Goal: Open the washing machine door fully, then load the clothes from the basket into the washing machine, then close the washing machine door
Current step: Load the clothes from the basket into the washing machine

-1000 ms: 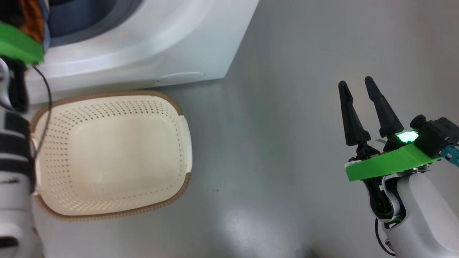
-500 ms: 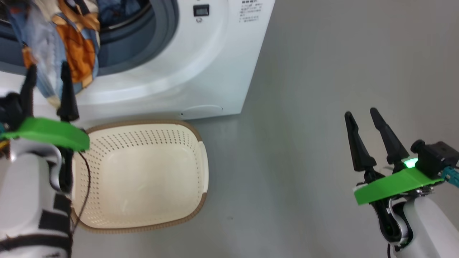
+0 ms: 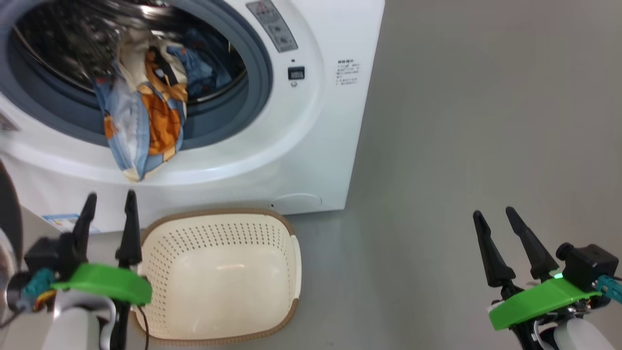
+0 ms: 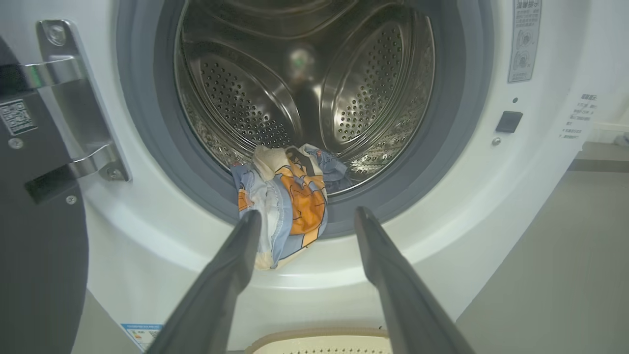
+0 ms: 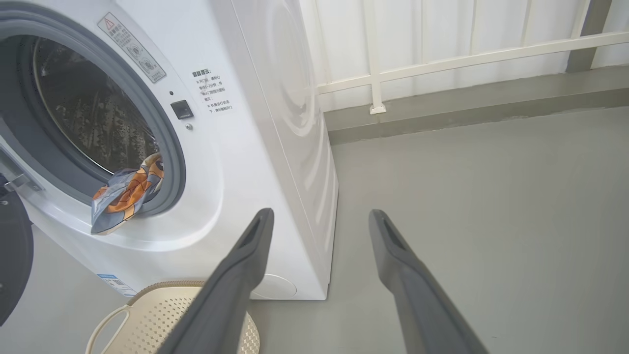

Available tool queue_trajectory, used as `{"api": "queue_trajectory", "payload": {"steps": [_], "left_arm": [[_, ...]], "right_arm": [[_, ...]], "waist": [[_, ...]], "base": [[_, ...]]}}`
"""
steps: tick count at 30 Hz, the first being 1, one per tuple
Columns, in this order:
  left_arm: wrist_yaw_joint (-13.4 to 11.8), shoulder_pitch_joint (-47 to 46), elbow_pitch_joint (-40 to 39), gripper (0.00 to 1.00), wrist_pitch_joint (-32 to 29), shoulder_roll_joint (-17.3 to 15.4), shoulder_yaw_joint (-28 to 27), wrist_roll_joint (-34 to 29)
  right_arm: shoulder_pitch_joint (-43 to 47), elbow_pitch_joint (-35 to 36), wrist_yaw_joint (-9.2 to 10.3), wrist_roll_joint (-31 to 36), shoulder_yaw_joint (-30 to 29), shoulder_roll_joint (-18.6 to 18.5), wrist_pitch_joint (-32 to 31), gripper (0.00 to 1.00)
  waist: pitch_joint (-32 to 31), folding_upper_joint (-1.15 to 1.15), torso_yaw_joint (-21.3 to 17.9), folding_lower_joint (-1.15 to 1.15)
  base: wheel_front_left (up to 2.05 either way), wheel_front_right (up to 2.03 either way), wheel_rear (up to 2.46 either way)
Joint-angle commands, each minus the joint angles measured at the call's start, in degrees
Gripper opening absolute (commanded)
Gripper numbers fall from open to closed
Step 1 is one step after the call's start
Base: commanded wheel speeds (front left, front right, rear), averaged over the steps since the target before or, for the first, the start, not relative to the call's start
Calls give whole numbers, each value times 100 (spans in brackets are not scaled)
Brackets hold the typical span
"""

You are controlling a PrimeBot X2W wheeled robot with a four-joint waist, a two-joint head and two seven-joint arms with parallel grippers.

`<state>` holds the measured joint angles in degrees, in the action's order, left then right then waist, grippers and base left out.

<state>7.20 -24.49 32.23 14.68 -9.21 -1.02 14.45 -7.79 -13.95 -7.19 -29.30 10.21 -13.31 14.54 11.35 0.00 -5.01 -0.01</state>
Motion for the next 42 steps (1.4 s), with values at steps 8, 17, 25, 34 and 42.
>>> {"api": "queue_trajectory", "payload": {"steps": [8, 17, 25, 34, 42], "left_arm": [[28, 1080, -777, 100, 31, -52, -407, -87], [28, 1943, -1296, 100, 32, 28, -496, -107], [28, 2244, -1648, 100, 32, 115, -575, -153], [28, 2079, -1586, 100, 32, 72, -509, -113], [28, 1288, -1145, 100, 32, -77, -360, 14]], "right_arm": [[438, 155, -30, -145, -50, -156, 46, 100], [797, 201, -30, -140, -194, -185, 46, 100], [848, 262, -30, -99, -259, -172, 46, 100], [729, 317, -30, -94, -242, -140, 46, 100], [303, 389, -30, -87, -202, -71, 46, 100]], "waist": [[-708, 0, 207, 1], [-951, 0, 304, 1], [-921, 0, 283, 1], [-654, 0, 246, 1], [154, 0, 173, 1]], "base": [[0, 0, 0], [0, 0, 0], [0, 0, 0], [0, 0, 0], [0, 0, 0]]}}
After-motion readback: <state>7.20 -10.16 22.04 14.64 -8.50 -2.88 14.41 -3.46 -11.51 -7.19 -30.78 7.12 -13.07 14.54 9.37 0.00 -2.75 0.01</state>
